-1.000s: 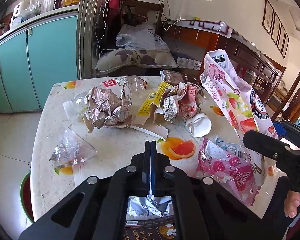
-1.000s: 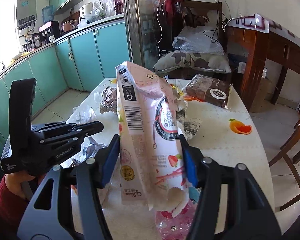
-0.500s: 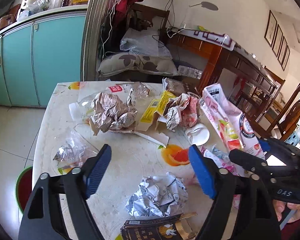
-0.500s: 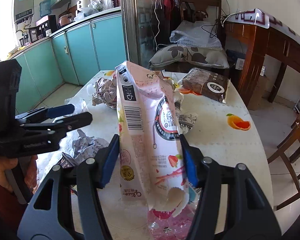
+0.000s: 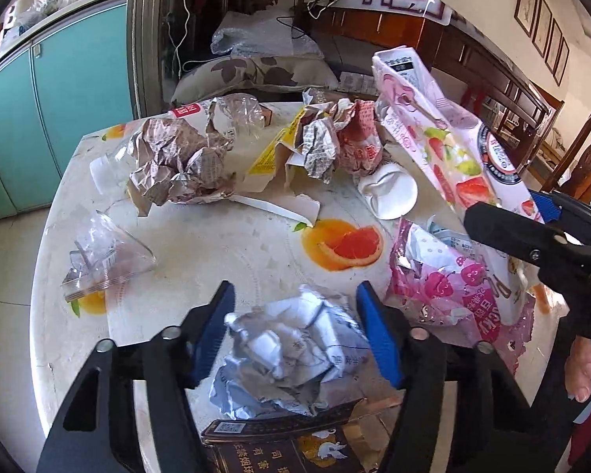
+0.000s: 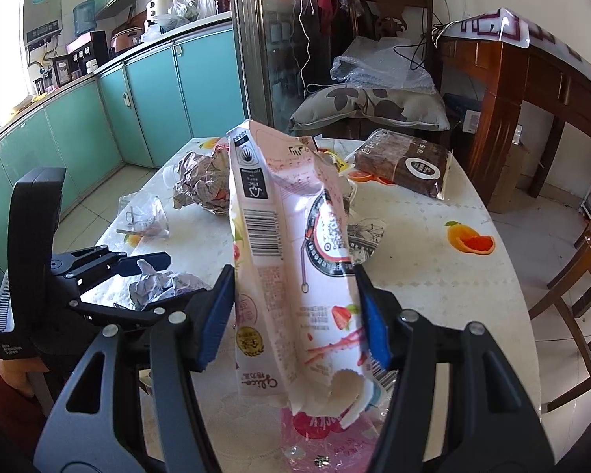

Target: Collect trash

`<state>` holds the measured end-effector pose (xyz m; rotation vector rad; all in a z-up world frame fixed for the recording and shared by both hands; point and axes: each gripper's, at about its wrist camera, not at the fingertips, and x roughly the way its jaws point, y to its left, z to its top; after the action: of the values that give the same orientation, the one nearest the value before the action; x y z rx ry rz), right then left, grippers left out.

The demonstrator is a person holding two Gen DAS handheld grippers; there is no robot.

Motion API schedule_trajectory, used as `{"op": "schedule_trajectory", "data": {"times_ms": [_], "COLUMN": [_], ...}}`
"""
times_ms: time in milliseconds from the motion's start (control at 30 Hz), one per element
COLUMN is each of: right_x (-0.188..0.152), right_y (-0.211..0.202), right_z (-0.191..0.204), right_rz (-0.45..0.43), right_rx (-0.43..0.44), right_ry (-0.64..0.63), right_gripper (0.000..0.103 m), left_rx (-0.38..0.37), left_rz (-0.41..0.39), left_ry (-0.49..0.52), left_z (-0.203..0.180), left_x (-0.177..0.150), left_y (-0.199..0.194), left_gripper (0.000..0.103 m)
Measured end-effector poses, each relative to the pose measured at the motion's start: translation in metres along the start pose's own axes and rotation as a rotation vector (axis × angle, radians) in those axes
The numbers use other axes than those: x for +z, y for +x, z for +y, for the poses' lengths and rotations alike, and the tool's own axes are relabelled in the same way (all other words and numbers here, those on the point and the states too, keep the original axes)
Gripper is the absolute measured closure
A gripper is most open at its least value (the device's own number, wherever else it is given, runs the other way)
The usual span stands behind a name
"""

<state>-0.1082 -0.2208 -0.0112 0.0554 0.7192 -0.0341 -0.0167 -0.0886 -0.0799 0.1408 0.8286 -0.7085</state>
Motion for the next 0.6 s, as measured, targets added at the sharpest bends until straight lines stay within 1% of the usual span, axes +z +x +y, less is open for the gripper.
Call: {"op": "schedule_trajectory", "data": {"times_ms": [100, 200, 367, 533, 600], "right_x": [0.000, 0.000, 0.004, 0.011, 0.013], "right_y": [0.000, 0.000, -0.002, -0.005, -0.006], "right_z": [0.000, 0.002, 0.008, 0.021, 0.027], "right_rz": [-0.002, -0.009, -0.030, -0.068, -0.078], "right_rx": [0.005, 0.008, 0.016, 0.010, 0.012], "right_ry": [0.005, 0.005, 0.017, 0.004, -0.006], "right_gripper": [0.046, 0.046, 0.046, 0.046, 0.046], "left_rx": [0.036, 0.026, 0.043, 0.108, 0.106], "left_rz": [-0.024, -0.054, -0.131, -0.181, -0.190], "left_ry": [0.016, 0.005, -0.006, -0.018, -0.034], "left_z": [-0.002, -0.001, 0.003, 0.013, 0.021], "left_x": [0.000, 0.003, 0.010, 0.013, 0.014], "left_y": [-0.004, -0.012, -0.033, -0.047, -0.051], "left_gripper": [0.052, 0.053, 0.053, 0.052, 0.052]}}
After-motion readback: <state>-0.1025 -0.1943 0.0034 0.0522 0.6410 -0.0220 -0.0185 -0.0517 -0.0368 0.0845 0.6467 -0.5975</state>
